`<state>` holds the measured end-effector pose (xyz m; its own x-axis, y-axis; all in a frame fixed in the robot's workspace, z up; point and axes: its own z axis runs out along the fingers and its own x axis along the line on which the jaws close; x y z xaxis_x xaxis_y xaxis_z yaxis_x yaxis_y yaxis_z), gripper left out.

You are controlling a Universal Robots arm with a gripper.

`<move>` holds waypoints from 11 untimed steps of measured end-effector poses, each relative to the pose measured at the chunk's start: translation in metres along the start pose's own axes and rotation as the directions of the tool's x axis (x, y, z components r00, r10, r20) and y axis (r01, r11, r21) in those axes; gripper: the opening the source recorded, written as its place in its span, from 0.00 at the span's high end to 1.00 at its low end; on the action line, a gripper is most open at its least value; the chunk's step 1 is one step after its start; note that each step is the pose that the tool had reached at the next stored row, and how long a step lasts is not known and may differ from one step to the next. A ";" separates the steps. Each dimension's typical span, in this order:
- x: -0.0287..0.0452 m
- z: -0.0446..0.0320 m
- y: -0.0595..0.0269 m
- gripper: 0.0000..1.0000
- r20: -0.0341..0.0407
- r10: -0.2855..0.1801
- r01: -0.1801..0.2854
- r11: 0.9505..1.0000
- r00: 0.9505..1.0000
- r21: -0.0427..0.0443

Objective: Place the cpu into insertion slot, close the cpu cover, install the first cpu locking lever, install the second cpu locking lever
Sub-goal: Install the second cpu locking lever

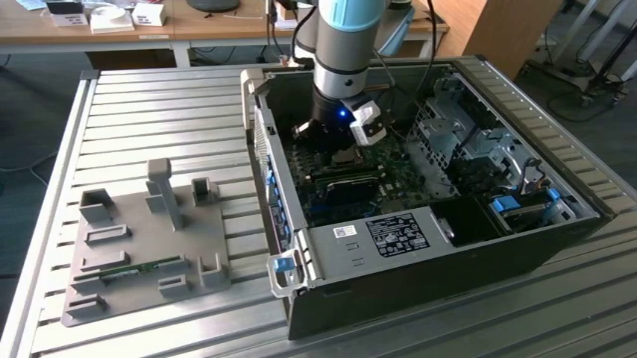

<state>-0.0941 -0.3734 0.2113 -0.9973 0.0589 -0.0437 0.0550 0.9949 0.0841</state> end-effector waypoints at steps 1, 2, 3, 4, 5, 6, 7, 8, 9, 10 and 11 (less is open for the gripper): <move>-0.0020 0.0002 0.0003 0.89 0.000 0.000 0.000 1.000 1.000 0.000; -0.0039 0.0003 0.0006 0.89 0.000 0.000 0.000 1.000 1.000 0.000; -0.0057 0.0004 0.0010 0.89 0.000 0.000 0.000 1.000 1.000 0.000; -0.0077 0.0006 0.0014 0.89 0.000 0.000 0.000 1.000 1.000 0.000; -0.0102 0.0008 0.0019 0.89 0.000 0.000 0.000 1.000 1.000 0.000; -0.0125 0.0010 0.0023 0.89 0.000 0.000 0.000 1.000 1.000 0.000; -0.0149 0.0011 0.0027 0.89 0.000 0.001 -0.001 1.000 1.000 0.000; -0.0173 0.0013 0.0032 0.89 0.000 0.001 -0.001 1.000 1.000 0.000; -0.0197 0.0015 0.0036 0.89 0.000 0.001 -0.001 1.000 1.000 0.000; -0.0222 0.0016 0.0041 0.89 0.000 0.001 -0.001 1.000 1.000 0.000; -0.0244 0.0018 0.0046 0.89 0.000 0.001 -0.001 1.000 1.000 0.000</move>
<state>-0.0694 -0.3702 0.2109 -0.9972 0.0600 -0.0437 0.0562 0.9949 0.0841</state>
